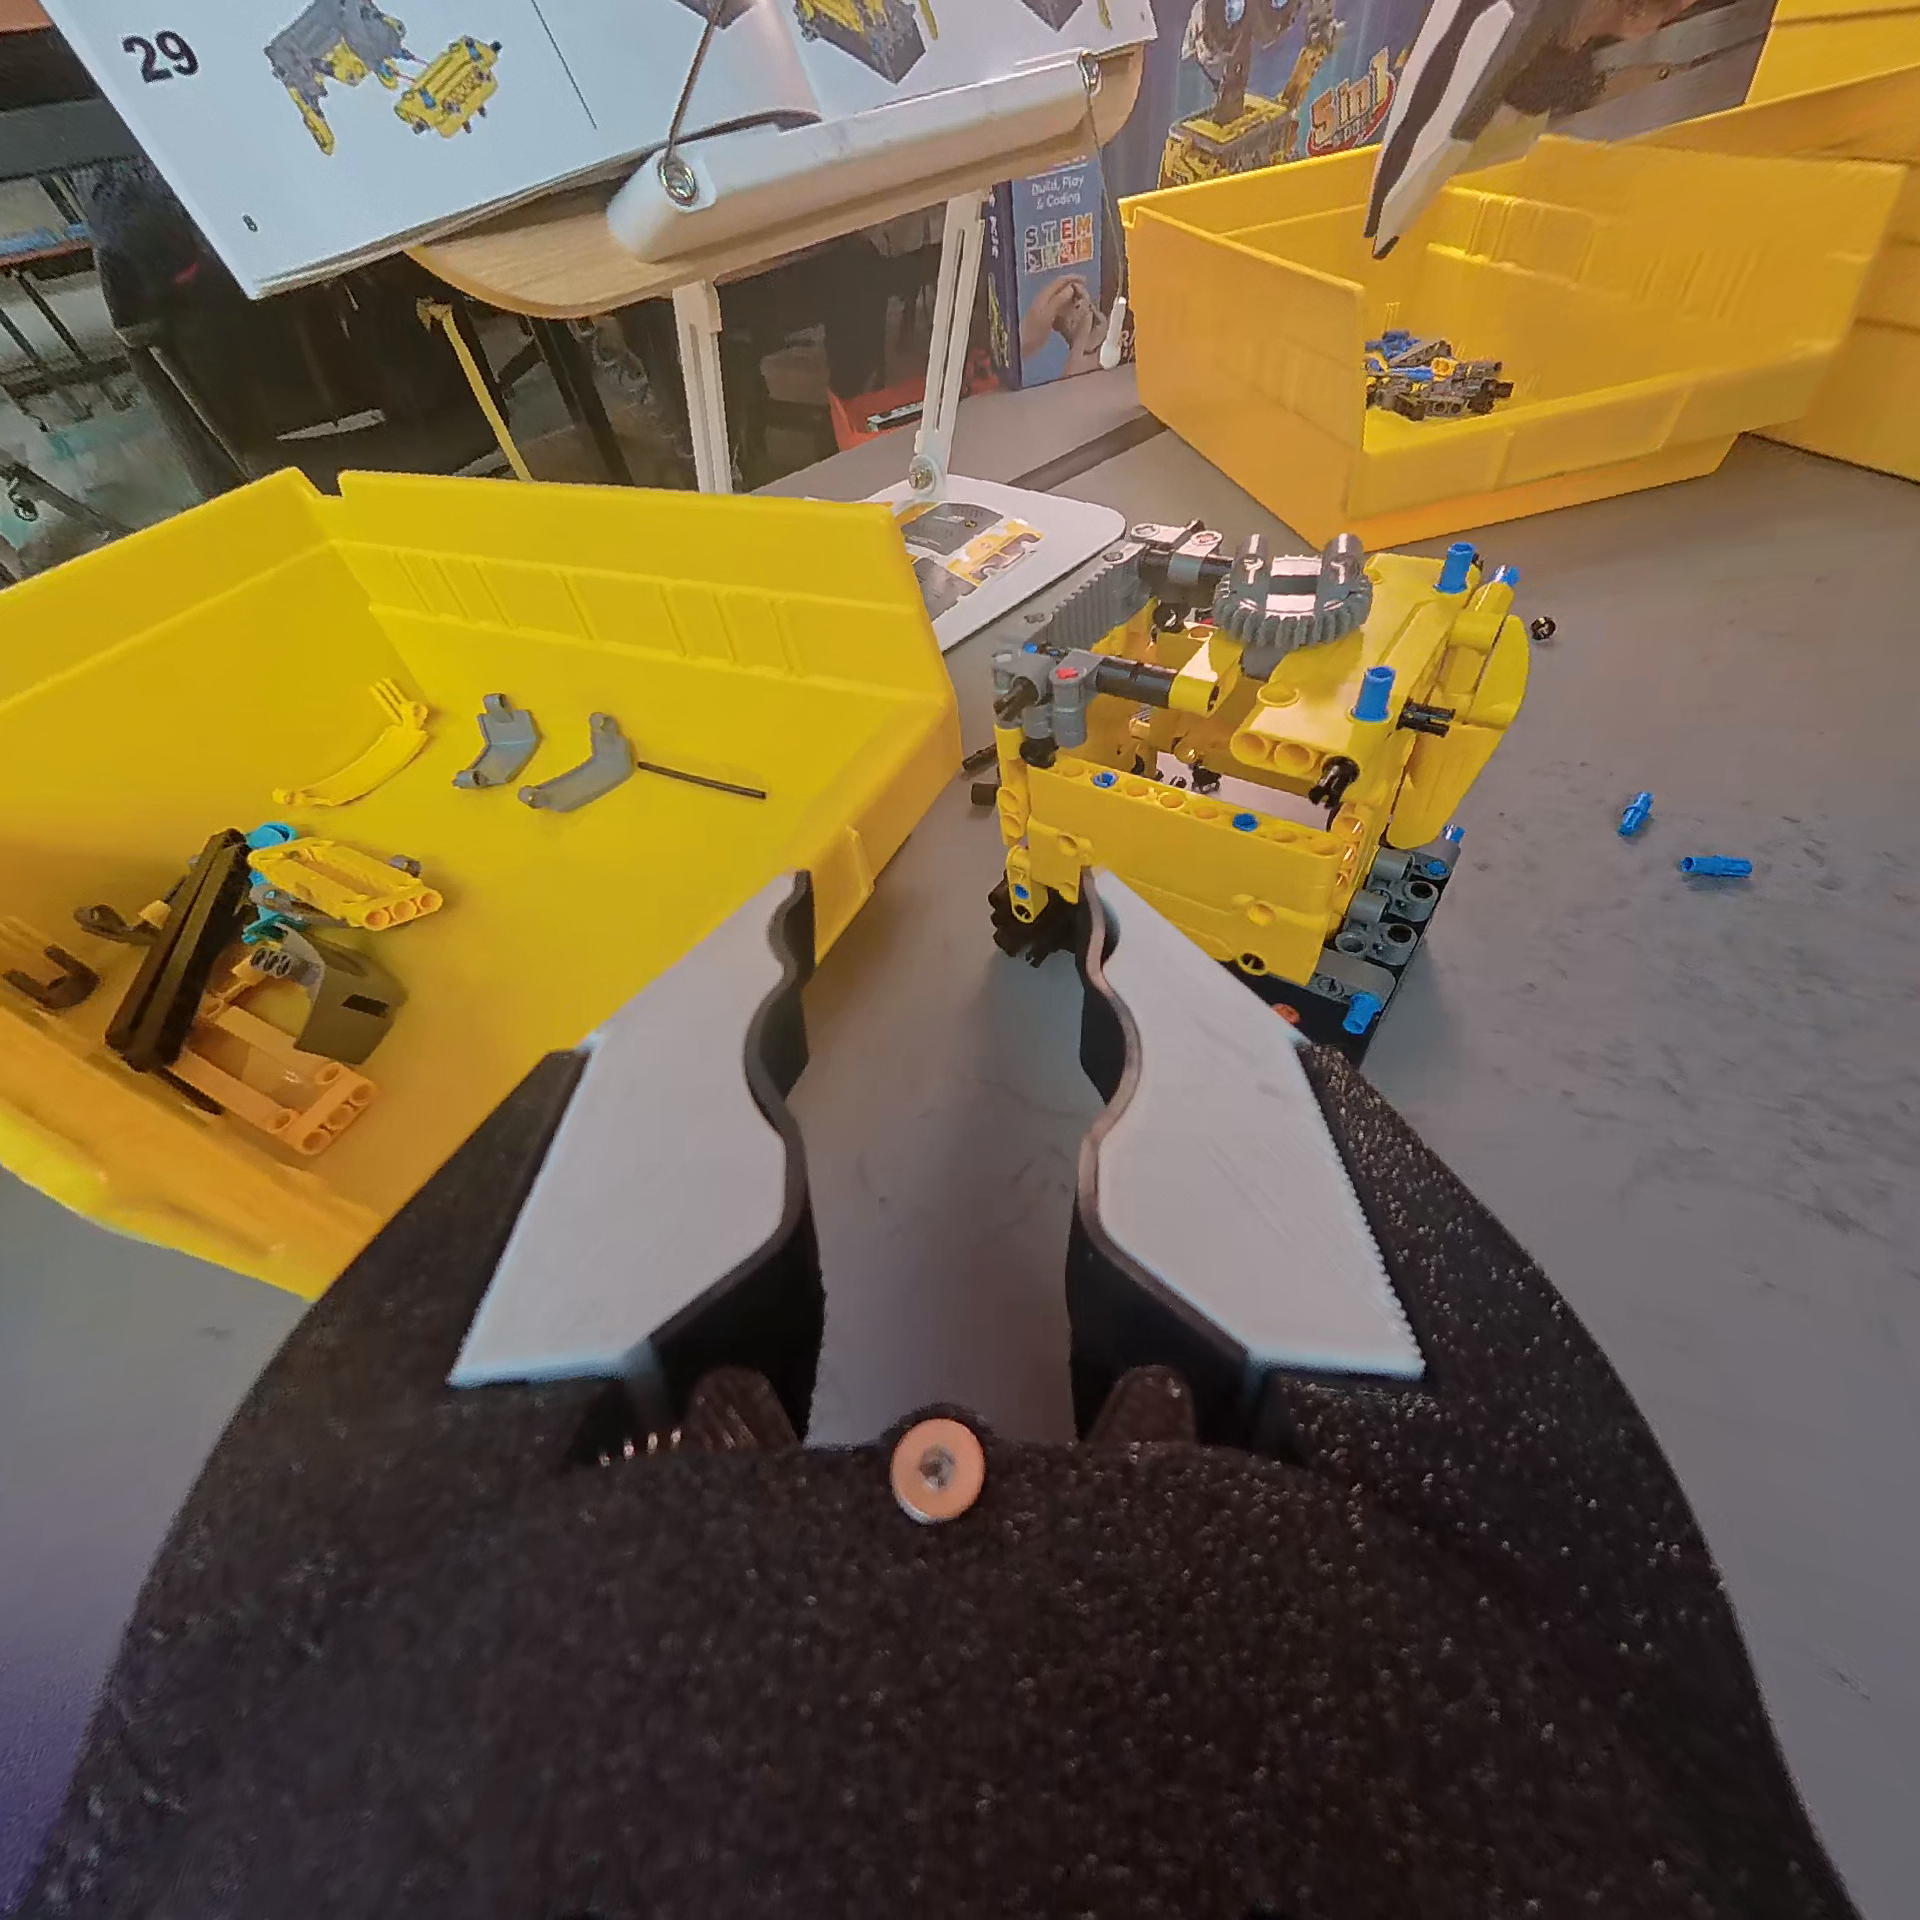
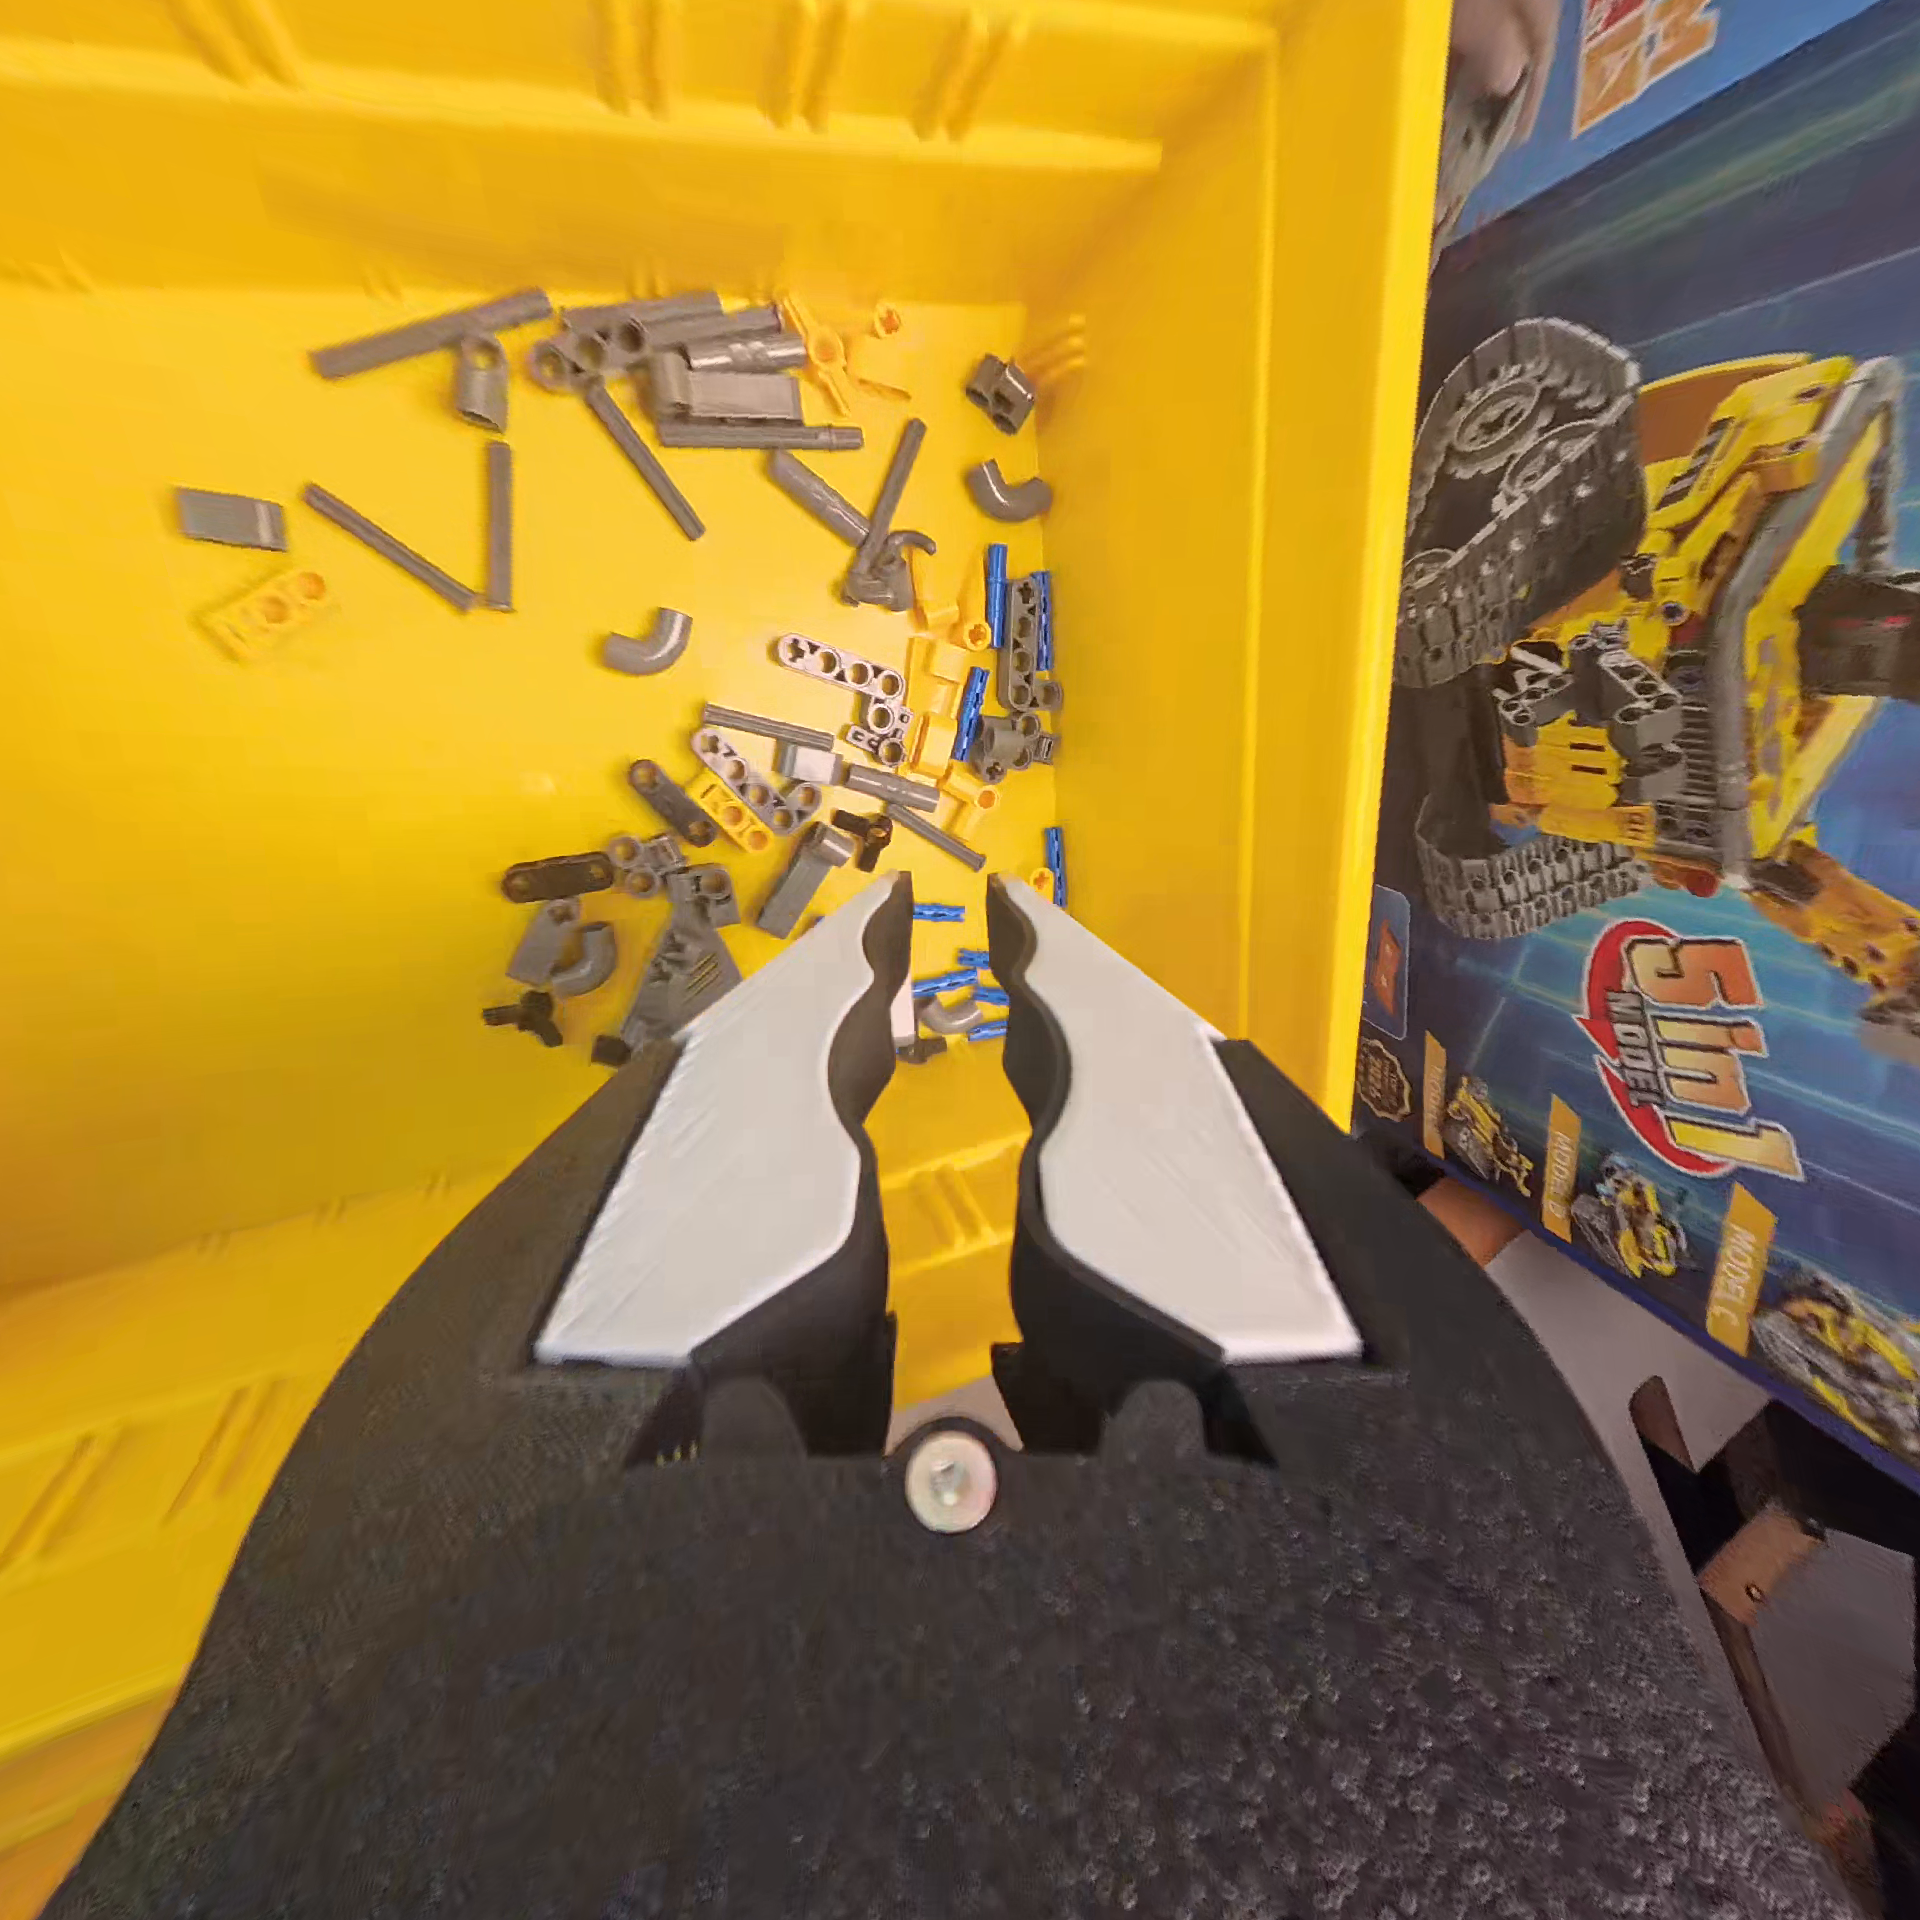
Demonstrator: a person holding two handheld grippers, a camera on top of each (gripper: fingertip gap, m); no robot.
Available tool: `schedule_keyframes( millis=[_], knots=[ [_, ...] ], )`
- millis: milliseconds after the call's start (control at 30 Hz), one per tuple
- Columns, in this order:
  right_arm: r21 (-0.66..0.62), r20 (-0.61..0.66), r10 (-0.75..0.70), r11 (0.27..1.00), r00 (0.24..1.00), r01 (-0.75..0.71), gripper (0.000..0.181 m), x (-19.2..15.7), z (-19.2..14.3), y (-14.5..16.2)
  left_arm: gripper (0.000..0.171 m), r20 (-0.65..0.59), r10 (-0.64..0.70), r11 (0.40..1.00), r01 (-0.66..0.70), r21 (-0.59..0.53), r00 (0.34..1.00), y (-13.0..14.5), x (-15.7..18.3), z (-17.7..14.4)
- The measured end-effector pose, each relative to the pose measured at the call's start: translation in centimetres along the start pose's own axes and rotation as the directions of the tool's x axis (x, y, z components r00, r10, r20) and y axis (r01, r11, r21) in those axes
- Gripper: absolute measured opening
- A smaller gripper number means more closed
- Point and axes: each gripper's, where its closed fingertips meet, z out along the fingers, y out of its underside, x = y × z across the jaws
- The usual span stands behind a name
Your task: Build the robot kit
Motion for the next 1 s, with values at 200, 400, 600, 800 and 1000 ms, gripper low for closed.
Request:
schedule_keyframes(
  millis=[200,400,600,800,1000],
  knots=[
    [-0.187,0.077,-0.001,0.982,0.997,0.015,0.013,0.4,5.0,0.9,0.049,0.015,0.004,1.0,-0.003,-0.011,1.0,0.1,-0.2,0.3],
    [-0.246,0.122,0.045,0.969,0.991,-0.014,0.009,0.7,6.7,1.5,0.049,0.012,-0.014,1.0,0.014,-0.007,1.0,0.1,-0.4,0.2],
    [-0.252,0.141,0.088,0.966,0.986,-0.051,0.008,0.7,6.8,1.5,0.049,0.003,-0.024,1.0,0.024,-0.006,1.0,0.1,-0.4,0.2],
    [-0.026,0.123,0.03,0.999,0.992,-0.027,0.006,-1.8,-1.0,-2.4,0.049,-0.002,-0.025,1.0,0.025,0.009,1.0,-0.1,-0.3,-0.1],
    [0.278,0.233,-0.247,0.944,0.941,0.18,0.006,-20.0,-11.2,-7.0,0.049,-0.038,-0.029,0.999,0.03,0.026,0.999,-0.6,0.2,-0.1]
  ],
)
